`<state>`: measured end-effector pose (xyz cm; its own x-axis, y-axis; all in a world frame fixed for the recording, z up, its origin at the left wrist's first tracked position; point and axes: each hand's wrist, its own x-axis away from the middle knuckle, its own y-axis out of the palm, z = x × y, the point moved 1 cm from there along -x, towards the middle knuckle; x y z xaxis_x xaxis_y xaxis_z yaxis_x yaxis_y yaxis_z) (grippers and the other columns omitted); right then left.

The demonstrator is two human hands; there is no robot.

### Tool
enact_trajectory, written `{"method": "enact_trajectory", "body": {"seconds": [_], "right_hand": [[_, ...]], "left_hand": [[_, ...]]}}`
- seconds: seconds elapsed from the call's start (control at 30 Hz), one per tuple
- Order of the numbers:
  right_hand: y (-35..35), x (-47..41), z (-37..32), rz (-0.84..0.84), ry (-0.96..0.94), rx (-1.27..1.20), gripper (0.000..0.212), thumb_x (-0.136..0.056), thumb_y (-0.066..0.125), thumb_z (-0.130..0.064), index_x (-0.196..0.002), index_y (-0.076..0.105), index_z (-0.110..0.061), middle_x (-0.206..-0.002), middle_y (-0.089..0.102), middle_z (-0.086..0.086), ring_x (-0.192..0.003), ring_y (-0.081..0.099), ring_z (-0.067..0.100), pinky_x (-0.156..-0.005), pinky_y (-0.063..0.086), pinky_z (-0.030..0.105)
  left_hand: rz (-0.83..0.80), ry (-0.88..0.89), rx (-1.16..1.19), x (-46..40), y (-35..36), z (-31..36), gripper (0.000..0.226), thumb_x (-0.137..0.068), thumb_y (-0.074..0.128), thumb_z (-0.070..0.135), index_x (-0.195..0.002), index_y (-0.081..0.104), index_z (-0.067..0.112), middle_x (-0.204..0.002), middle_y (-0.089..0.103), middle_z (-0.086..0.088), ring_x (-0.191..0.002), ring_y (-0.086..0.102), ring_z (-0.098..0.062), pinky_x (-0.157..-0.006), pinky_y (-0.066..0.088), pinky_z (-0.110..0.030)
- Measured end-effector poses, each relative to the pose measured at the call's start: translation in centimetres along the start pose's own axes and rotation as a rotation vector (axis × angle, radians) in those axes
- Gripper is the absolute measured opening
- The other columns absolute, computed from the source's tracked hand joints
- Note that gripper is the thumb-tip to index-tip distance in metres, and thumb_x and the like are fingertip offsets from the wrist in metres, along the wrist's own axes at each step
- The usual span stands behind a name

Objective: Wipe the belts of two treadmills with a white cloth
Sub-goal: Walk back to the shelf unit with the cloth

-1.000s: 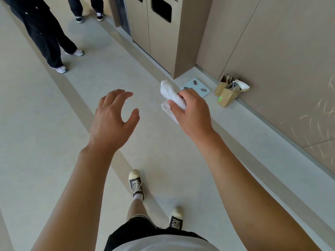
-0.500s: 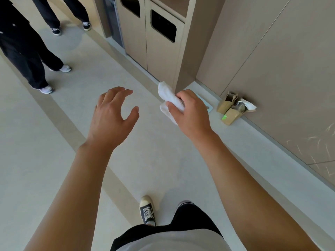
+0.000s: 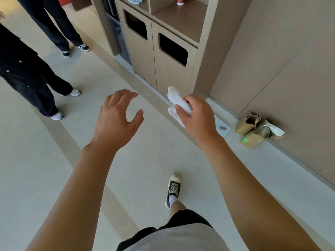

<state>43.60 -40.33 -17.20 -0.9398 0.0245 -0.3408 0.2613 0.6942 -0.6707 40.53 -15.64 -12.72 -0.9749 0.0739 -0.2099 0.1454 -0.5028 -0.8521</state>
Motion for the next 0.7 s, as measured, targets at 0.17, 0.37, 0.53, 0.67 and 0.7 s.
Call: {"method": "enact_trajectory", "body": {"seconds": [0.17,0.37,0.53,0.67,0.7], "right_hand": [[1.7,-9.5,2.7,-0.032,0.001,-0.01,0.027,-0.091,0.065,-0.036,-0.08,0.052,-0.016,-0.078,0.055,-0.005,-0.067,0.051,0.016,-0.057,0.041,0.028],[3.4,-17.2,5.0,-0.004,0.026,-0.032,0.024,-0.091,0.066,-0.034,-0.083,0.055,-0.014,-0.08,0.056,-0.005,-0.068,0.052,0.015,-0.059,0.044,0.03],[5.4,-22.5,7.6,0.009,0.107,-0.018,0.023,-0.091,0.064,-0.036,-0.084,0.055,-0.016,-0.081,0.056,-0.006,-0.068,0.054,0.016,-0.058,0.046,0.031],[7.3,-27.8,9.0,0.027,0.115,0.023,0.022,-0.091,0.066,-0.034,-0.083,0.055,-0.016,-0.08,0.055,-0.005,-0.066,0.053,0.017,-0.058,0.044,0.03],[7.9,-29.3,9.3,0.04,0.117,0.042,0.022,-0.091,0.066,-0.033,-0.083,0.055,-0.016,-0.08,0.055,-0.005,-0.066,0.053,0.017,-0.058,0.045,0.031]], "left_hand": [[0.002,0.003,0.001,-8.8,0.9,0.1,0.052,-0.097,0.056,0.044,-0.144,0.057,0.023,-0.146,0.054,0.0,-0.138,0.047,-0.025,-0.111,0.045,-0.047],[-0.031,0.008,0.002,-17.2,2.8,-0.5,0.052,-0.097,0.056,0.045,-0.144,0.057,0.023,-0.148,0.054,0.001,-0.137,0.047,-0.026,-0.112,0.045,-0.048],[-0.068,0.072,0.004,-24.9,4.3,-1.9,0.051,-0.098,0.054,0.045,-0.144,0.056,0.023,-0.147,0.055,0.001,-0.136,0.049,-0.027,-0.111,0.045,-0.048],[-0.074,0.138,0.011,-31.7,5.7,-4.1,0.051,-0.099,0.055,0.043,-0.145,0.056,0.021,-0.148,0.055,-0.001,-0.136,0.049,-0.027,-0.111,0.045,-0.047],[-0.08,0.151,0.016,-33.6,6.0,-4.7,0.05,-0.1,0.056,0.043,-0.145,0.056,0.021,-0.148,0.055,-0.001,-0.137,0.049,-0.027,-0.112,0.045,-0.047]]}}
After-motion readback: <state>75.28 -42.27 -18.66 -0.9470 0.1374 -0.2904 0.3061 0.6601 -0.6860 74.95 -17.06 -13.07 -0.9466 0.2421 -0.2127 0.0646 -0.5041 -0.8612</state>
